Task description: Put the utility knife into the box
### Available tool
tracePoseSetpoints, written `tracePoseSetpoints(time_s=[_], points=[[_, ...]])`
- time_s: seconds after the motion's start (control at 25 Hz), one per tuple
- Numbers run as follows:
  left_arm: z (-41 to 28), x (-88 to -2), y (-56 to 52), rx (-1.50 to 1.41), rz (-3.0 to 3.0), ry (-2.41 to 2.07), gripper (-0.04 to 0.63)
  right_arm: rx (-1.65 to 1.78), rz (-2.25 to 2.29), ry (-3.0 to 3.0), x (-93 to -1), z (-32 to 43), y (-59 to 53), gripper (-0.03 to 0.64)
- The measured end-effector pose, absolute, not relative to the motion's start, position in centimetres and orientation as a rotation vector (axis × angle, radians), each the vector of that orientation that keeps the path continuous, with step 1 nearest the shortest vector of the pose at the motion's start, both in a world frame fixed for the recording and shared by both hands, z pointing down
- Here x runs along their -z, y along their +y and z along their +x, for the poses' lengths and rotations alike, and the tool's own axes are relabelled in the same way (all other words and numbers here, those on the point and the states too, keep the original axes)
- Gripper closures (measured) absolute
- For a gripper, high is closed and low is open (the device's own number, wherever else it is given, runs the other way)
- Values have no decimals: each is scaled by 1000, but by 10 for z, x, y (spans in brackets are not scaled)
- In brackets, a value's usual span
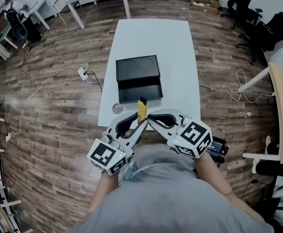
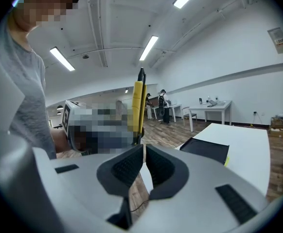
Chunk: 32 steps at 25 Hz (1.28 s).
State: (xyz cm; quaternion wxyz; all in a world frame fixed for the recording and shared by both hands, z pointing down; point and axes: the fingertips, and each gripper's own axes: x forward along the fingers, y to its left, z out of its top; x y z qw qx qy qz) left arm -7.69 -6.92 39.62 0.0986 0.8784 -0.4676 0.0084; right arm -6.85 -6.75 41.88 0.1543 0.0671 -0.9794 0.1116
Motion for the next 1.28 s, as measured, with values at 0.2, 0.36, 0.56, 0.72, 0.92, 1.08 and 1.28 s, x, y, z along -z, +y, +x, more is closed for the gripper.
tracePoseSetpoints(time_s=[0.2,0.36,0.56,0.72,0.92,1.08,1.28], points=[[-79,-403,-70,-11,2575,-1377,472,-323,165,-2769,-431,-76,-69,586],[-81,-410,-72,-32,2578,-1359,472,-310,173,-2749,-438,-81,-73,586],[-106,-410,-79,-33,2584,-1305,472,-338,238,-2761,-435,-106,-81,586],[-119,-412,-87,-54,2595,-1267,472,-356,276,-2759,-438,-119,-88,586],[-127,-423,-100,-149,2617,-1223,472,-383,370,-2764,-443,-119,-101,586],[-134,-438,-120,-255,2621,-1211,472,-406,444,-2769,-442,-107,-114,586],[-140,-470,-146,-421,2606,-1174,472,-433,496,-2768,-444,-100,-122,585]])
